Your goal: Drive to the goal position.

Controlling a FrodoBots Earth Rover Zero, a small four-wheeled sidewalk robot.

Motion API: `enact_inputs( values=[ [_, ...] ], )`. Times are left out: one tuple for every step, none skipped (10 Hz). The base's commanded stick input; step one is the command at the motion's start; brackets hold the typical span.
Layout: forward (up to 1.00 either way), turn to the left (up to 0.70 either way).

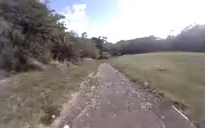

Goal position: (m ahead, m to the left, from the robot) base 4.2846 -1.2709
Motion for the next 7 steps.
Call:
enact_inputs(
  values=[
    [1.0, -0.05],
    [1.0, -0.05],
    [1.0, 0.0],
    [1.0, 0.0],
    [1.0, 0.0],
    [1.0, 0.0],
    [1.0, 0.0]
  ],
)
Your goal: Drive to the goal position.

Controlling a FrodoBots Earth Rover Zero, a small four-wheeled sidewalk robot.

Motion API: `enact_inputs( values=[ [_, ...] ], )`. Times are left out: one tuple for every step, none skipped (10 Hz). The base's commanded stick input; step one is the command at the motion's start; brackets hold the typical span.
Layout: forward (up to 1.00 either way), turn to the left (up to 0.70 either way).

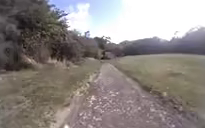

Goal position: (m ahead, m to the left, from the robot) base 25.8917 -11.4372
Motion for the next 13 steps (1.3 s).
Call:
enact_inputs(
  values=[
    [1.0, -0.06],
    [1.0, -0.11],
    [1.0, -0.29],
    [1.0, -0.31],
    [1.0, -0.29],
    [1.0, -0.19],
    [1.0, 0.0],
    [1.0, 0.0],
    [1.0, 0.0],
    [1.0, 0.0],
    [1.0, 0.0],
    [1.0, 0.0],
    [1.0, 0.0]
  ],
)
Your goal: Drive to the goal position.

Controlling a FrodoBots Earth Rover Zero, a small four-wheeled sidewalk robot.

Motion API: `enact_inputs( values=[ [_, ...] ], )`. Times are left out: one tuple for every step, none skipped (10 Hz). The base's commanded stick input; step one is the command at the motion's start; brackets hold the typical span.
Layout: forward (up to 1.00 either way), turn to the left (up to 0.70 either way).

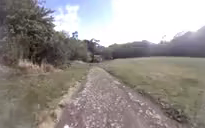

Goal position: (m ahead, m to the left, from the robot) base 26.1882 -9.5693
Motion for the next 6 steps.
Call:
enact_inputs(
  values=[
    [1.0, 0.0],
    [1.0, 0.0],
    [1.0, 0.0],
    [1.0, 0.0],
    [1.0, 0.0],
    [1.0, 0.0]
  ],
)
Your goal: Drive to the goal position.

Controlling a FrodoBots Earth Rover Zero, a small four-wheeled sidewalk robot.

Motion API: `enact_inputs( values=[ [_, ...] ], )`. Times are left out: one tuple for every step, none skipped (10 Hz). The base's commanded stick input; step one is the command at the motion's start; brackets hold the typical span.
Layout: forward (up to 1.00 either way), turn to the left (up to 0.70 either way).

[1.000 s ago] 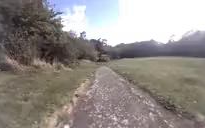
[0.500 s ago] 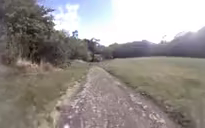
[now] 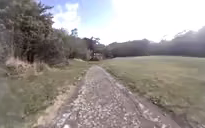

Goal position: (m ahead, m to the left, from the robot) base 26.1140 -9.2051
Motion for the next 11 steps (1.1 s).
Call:
enact_inputs(
  values=[
    [1.0, 0.0],
    [1.0, 0.0],
    [1.0, 0.0],
    [1.0, 0.01],
    [1.0, 0.02],
    [1.0, 0.02],
    [1.0, 0.02],
    [1.0, 0.03],
    [1.0, 0.02],
    [1.0, 0.02],
    [1.0, 0.03]
  ],
)
